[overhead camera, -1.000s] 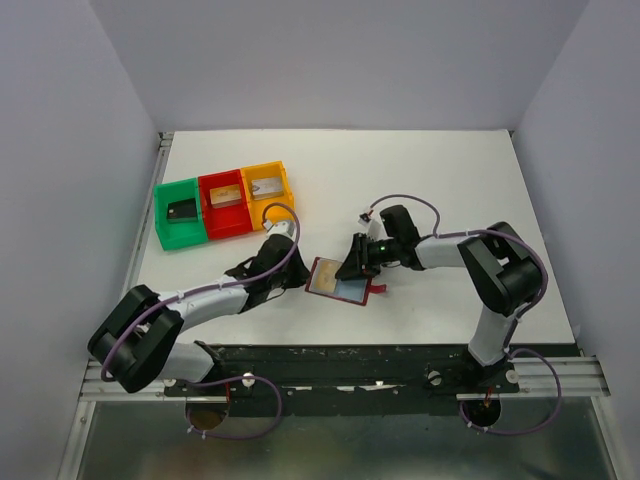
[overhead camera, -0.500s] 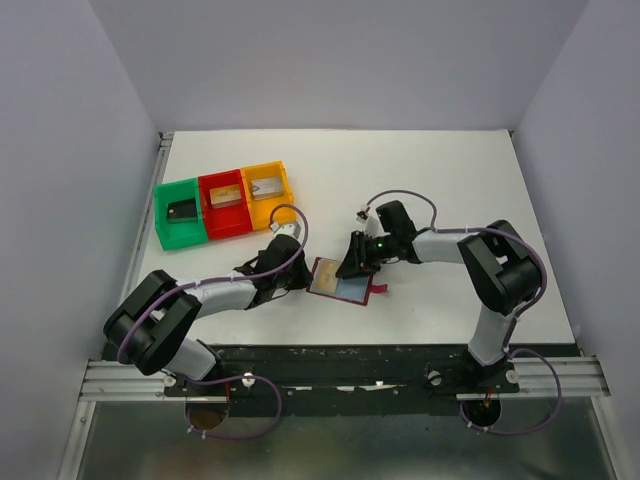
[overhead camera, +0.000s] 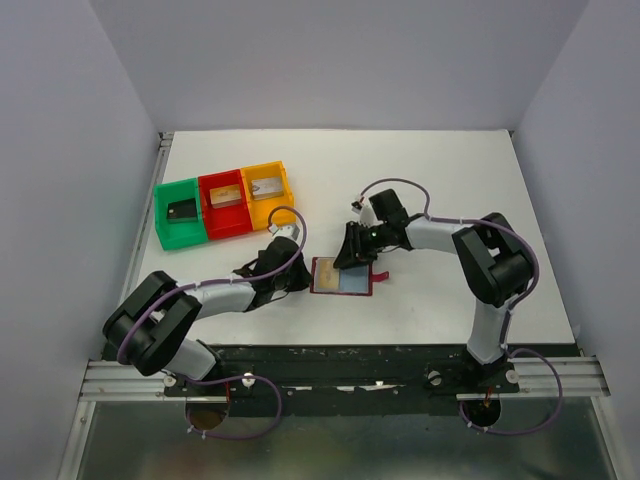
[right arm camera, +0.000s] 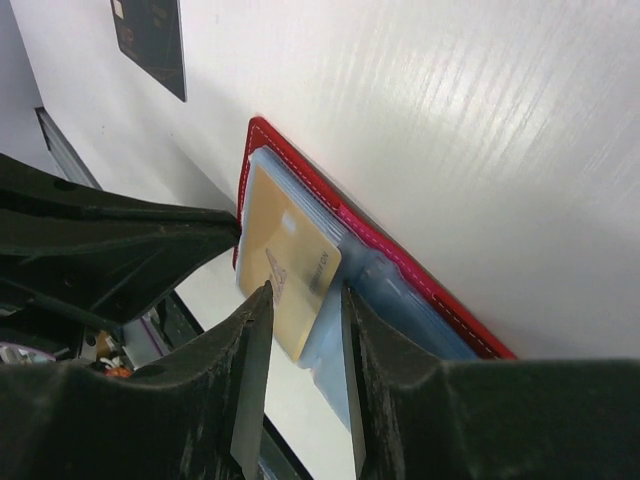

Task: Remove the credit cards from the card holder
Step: Remove the credit card from the card holder.

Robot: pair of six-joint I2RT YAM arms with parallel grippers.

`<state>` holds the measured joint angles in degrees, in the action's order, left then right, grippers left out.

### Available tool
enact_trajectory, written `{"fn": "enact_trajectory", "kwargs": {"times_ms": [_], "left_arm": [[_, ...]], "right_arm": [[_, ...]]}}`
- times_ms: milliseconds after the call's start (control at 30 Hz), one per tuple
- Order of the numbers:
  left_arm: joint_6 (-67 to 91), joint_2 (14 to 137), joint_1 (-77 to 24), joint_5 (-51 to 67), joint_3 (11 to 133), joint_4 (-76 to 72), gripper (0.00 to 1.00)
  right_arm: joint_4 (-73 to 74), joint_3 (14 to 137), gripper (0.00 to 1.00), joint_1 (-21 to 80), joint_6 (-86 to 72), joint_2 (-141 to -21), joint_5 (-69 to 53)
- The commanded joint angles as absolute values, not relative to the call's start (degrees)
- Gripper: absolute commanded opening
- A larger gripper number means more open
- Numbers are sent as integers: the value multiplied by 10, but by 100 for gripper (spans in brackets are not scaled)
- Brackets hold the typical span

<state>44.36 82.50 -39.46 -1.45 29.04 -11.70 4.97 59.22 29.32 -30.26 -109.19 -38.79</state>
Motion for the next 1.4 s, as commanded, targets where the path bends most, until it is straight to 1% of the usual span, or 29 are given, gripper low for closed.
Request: {"fn": "enact_trajectory", "kwargs": {"times_ms": [0,167,300,367,467,533,567,733,1000,1200,1367], "left_arm": [[446,814,-397,-1,274,-120,11],[446,802,-397,-5,270,-118,11],[447,776,-398,-29,265,-102,11],[449,753,-396,-51,267,-84,15],[444,717,-393,-69,261,-94,18],[439,715,-388,-56,261,-123,19],[437,722,-385,-43,263,-137,18],[433,776,-384,22,289,-173,9],[439,823,-384,45,286,-200,6],[439,841,-384,50,294,-195,6],[446,848,-384,30,294,-172,2]], "right_arm": [[85,627,42,296,-285,-1115,-375],[105,642,42,295,-279,-1107,-366],[107,615,42,295,-285,-1037,-305],[91,590,42,295,-287,-996,-287],[46,562,46,296,-300,-960,-308],[26,552,48,296,-329,-954,-329],[7,543,48,296,-342,-956,-345],[-75,518,48,303,-387,-983,-411],[-127,492,57,307,-408,-1010,-435],[-121,495,57,307,-407,-1027,-431],[-121,494,57,307,-409,-1041,-431]]}}
